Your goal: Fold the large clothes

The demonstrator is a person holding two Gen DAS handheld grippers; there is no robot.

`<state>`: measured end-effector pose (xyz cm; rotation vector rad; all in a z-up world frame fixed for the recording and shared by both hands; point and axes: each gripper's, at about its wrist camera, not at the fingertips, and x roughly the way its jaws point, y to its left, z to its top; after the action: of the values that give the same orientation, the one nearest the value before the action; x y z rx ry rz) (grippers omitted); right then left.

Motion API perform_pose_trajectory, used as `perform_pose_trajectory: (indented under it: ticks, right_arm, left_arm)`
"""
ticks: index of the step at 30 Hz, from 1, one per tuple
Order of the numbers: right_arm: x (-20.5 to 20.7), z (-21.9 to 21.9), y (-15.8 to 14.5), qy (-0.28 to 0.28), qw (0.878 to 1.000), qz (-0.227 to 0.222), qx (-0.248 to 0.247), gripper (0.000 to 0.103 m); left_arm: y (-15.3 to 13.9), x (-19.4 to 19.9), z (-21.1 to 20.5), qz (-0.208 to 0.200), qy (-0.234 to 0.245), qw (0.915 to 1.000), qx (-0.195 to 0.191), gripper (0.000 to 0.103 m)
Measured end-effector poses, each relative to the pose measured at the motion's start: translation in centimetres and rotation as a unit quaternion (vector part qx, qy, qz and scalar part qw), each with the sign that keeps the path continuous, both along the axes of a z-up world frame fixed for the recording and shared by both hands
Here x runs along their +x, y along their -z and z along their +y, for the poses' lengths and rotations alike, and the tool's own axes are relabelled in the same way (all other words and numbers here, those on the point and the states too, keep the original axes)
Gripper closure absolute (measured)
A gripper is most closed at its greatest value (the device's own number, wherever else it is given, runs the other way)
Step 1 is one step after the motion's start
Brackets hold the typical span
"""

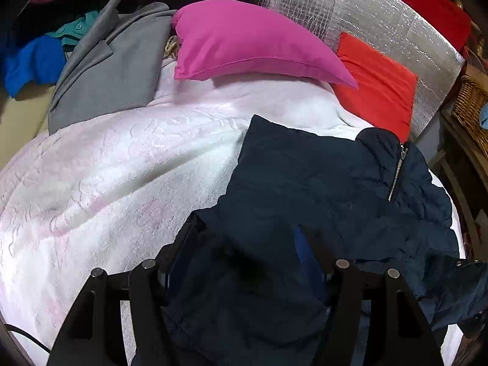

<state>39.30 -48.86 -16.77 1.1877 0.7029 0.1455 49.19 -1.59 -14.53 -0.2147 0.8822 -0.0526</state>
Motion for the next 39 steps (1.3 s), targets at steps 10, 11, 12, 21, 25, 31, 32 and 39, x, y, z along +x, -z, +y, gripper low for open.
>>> perform_pose_trajectory:
  ticks: [10, 11, 12, 21, 25, 31, 32, 39]
  right_arm:
    - [-0.7, -0.4, 0.7, -0.024, 0.999, -0.005, 0.046, 0.02]
    - [-0.3, 0.1, 1.0, -0.037, 0.998, 0.008, 0.042, 0.02]
    - [0.0, 0.6, 1.2, -0.045, 0.998, 0.024, 0.031, 0.02]
    - [0.9, 2.6, 0.5, -0.074, 0.989, 0.072, -0.108, 0.065]
    - [0.8, 4.2, -0.6, -0.11, 0.978, 0.055, -0.169, 0.076]
    - [0.3, 7.2, -3.2, -0.118, 0.93, 0.036, -0.345, 0.093]
    - [0.6, 7.7, -3.4, -0.11, 0.922, 0.038, -0.371, 0.093]
    - [0.9, 7.4, -5.9, -0.023, 0.891, -0.016, -0.453, 0.094]
  left_arm:
    - [0.4, 0.1, -0.8, 0.003, 0.001, 0.9999, 0.017, 0.035]
    - [0.5, 0.0, -1.0, 0.005, 0.004, 0.9998, 0.018, 0.035]
    - [0.6, 0.0, -1.2, 0.006, 0.006, 0.9998, 0.019, 0.035]
    - [1.1, 0.1, -2.4, 0.002, 0.018, 0.9987, 0.047, 0.035]
    - [1.0, -0.2, -3.2, -0.014, 0.023, 0.997, 0.073, 0.035]
    - [1.2, -0.2, -3.9, -0.024, 0.033, 0.9941, 0.1, 0.035]
    - [1.2, -0.2, -3.9, -0.023, 0.035, 0.994, 0.1, 0.035]
    - [1.4, -0.8, -5.1, -0.027, 0.053, 0.9913, 0.117, 0.035]
